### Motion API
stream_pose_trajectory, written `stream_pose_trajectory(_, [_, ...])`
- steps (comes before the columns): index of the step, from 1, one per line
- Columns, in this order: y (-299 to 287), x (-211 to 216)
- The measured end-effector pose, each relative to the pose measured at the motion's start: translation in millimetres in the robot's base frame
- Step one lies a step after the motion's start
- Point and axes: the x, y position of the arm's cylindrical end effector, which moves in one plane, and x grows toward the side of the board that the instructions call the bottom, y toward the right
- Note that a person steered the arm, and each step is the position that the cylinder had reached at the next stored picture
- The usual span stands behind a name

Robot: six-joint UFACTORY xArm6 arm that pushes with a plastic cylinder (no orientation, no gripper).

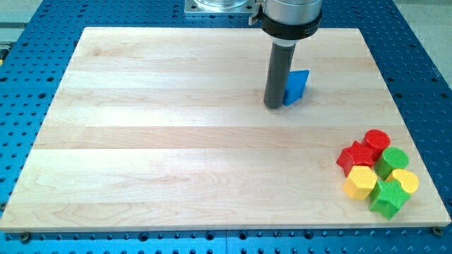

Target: Place the green star to the left of the green circle

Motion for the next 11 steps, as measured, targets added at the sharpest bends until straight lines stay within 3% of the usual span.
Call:
stream_pose_trajectory(1, [2.0,1.1])
stream_pose_trajectory(2, [20.2,43.3])
stream_pose_trajectory(3, [21.1,48.9])
stream_pose_trajectory(5, [-5.1,91.2])
stream_pose_trajectory(8, [166.0,32.4])
stream_pose_trajectory(9, [222.0,47.1])
stream_pose_trajectory(11, [258.2,143.6])
